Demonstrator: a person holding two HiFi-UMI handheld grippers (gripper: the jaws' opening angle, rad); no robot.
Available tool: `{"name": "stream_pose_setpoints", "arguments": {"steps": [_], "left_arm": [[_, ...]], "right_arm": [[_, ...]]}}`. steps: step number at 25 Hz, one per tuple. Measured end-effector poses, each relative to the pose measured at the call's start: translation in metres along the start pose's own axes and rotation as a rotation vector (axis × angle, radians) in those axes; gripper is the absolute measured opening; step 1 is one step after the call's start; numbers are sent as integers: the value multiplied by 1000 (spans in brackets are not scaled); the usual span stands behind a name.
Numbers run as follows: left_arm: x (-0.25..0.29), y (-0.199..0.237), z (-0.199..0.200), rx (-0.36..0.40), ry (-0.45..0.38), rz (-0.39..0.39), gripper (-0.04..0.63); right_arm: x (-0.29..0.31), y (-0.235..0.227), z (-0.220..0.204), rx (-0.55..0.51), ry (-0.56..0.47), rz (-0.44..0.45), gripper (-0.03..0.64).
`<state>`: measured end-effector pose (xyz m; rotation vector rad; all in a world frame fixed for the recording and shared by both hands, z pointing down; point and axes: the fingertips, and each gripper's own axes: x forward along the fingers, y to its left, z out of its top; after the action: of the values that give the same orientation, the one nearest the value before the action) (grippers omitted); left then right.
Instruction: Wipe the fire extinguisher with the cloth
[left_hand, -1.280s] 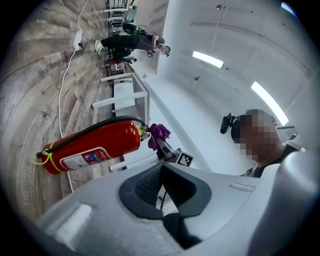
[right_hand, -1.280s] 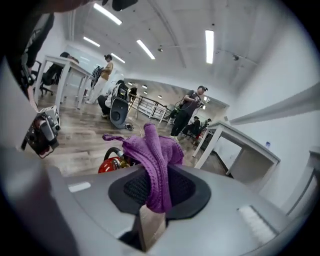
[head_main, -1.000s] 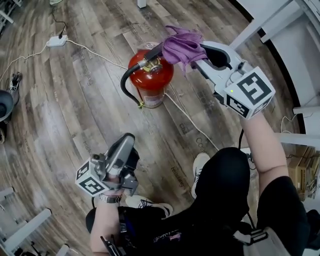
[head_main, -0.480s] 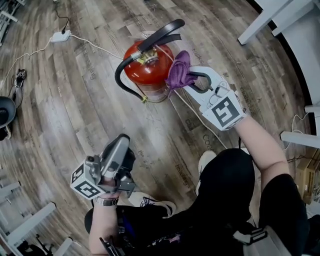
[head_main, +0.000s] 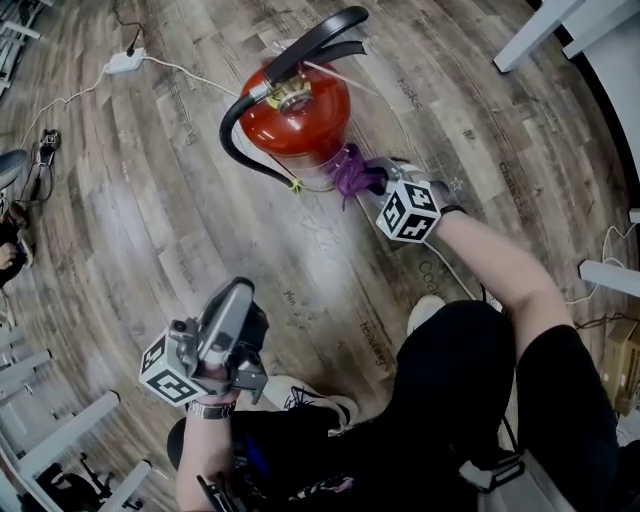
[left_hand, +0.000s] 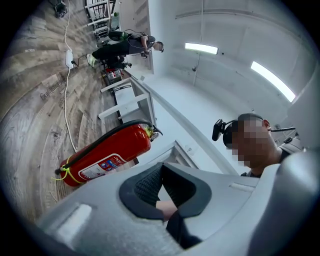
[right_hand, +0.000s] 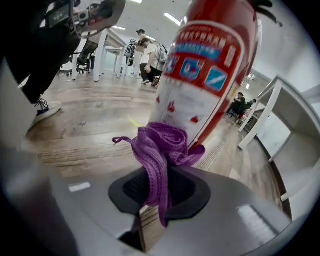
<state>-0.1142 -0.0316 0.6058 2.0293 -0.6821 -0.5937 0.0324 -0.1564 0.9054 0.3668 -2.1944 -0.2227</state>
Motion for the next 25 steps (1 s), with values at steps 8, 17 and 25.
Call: {"name": "stream_pose_setpoints", "arguments": {"steps": [8,17,25], "left_arm": [[-18,8,-1,12,-16,61,-3],[-5,4,0,16,-5,29,-3],[16,-1,-5,-19,25,-16,-3]], "right_arm": [[66,42,-42,57,144,132,71],[-64,-21,61,343,-178,22,71],[-220,-71,211,743,-614,202,71]]}}
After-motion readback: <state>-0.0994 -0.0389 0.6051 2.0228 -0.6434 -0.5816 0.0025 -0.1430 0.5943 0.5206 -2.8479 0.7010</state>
